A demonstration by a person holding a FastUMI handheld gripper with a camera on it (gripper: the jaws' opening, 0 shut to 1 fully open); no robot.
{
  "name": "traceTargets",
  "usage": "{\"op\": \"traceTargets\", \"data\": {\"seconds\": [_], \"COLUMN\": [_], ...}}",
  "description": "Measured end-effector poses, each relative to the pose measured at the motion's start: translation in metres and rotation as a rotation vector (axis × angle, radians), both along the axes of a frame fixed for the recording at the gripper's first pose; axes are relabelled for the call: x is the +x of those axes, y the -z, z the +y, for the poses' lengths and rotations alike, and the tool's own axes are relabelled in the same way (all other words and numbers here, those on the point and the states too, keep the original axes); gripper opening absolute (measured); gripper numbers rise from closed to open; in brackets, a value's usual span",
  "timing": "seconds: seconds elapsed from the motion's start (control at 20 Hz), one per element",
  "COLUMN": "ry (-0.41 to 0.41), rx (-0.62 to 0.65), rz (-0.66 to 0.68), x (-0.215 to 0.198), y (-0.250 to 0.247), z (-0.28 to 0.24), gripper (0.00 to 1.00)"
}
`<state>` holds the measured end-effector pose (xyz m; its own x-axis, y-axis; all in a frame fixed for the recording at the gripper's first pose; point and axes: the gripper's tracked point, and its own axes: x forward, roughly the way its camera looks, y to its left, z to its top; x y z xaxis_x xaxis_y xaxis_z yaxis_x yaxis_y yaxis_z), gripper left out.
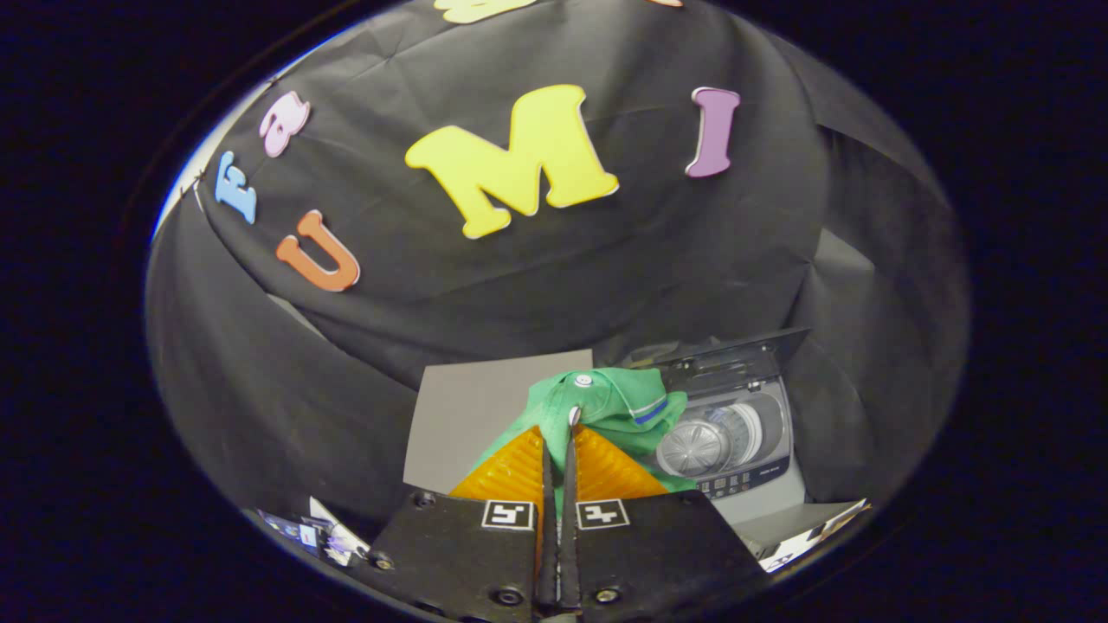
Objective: Put the clothes into the washing machine and then close the washing machine lid.
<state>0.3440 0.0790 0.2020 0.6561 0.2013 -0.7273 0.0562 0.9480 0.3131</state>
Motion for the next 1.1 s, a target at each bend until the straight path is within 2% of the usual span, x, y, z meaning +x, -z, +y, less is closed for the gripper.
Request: {"op": "traceTargets", "data": {"seconds": [0.25,0.55,0.7,1.1], "ry": [0.053,0.154,0.16,0.123], "rx": [-0.055,-0.074,-0.092,-0.042], "rz": [-0.046,-0.069,-0.068,0.003], "x": [-0.008,-0.009,-0.011,0.015], "y": [-0.009,-0.013,-0.01,0.047], "z": [-0.052,-0.11,-0.128,-0.161], "gripper": [0.05,0.05,0.05,0.05]}}
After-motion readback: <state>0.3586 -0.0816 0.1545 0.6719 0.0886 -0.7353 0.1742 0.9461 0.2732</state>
